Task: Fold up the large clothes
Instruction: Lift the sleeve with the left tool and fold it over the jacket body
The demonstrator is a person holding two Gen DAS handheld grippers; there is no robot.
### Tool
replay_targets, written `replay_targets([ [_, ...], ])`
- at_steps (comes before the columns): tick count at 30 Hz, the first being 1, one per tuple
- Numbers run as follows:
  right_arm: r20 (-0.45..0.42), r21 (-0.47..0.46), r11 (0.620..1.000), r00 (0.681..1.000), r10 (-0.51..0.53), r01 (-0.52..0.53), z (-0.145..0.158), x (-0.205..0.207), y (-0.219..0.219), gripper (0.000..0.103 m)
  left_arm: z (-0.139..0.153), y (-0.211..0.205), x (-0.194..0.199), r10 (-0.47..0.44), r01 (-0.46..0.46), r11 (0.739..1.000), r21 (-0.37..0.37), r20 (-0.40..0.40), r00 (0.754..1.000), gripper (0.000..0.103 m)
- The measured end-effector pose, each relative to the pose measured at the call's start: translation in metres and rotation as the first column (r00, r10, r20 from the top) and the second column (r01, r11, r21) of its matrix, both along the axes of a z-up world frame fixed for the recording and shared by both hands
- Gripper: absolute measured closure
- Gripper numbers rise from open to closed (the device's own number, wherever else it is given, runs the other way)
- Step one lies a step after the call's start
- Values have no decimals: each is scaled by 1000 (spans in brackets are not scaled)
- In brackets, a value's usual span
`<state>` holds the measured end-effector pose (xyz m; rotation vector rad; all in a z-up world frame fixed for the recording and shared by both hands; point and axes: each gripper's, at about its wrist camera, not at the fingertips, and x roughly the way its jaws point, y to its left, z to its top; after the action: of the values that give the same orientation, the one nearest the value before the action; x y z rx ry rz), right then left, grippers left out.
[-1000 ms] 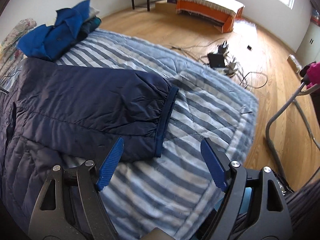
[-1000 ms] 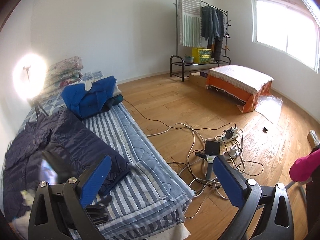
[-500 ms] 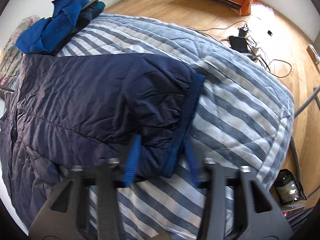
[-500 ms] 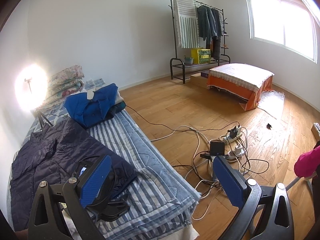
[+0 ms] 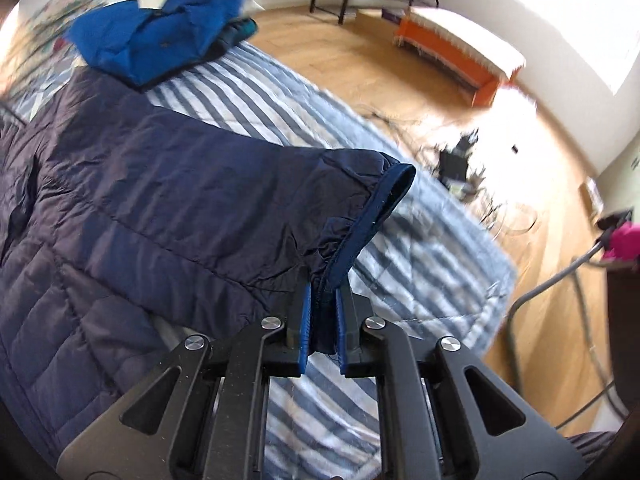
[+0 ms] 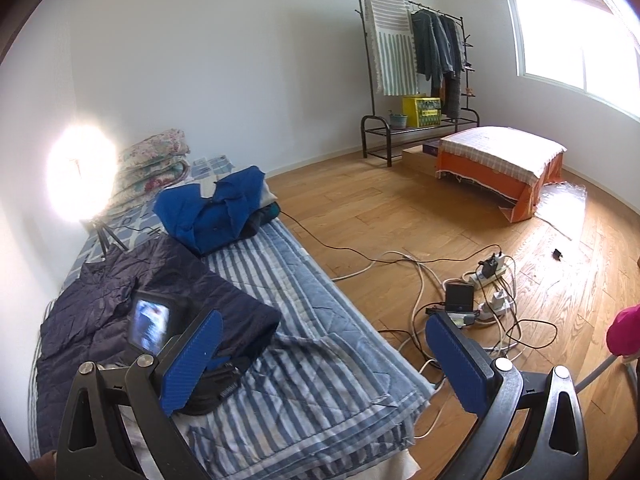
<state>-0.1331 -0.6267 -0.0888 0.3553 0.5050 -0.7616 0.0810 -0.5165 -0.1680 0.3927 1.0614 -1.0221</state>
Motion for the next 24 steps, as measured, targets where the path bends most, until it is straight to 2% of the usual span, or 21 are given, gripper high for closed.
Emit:
replay_targets([
  [3,6,-3,1000,1000,18,-18,3,7,8,0,23,24,16,39,-42,997,-63,-46,998,95],
  [8,6,-14,998,998,62,-62,5,25,25,0,64,72,49,108,-116,982,-148,-61,992,95],
  [14,-10,-19,994,994,111,-112,4,52,47,0,94,137,100,239,-238,950,-204,-20,971,95],
  [20,-35,-26,986,986,164,-164,1,84,69,0,95,208,167,382,-381,893,-240,-45,923,95],
  [24,-68,-44,979,978,198,-201,-4,102,85,0,86,253,215,488,-485,846,-223,-45,872,97],
])
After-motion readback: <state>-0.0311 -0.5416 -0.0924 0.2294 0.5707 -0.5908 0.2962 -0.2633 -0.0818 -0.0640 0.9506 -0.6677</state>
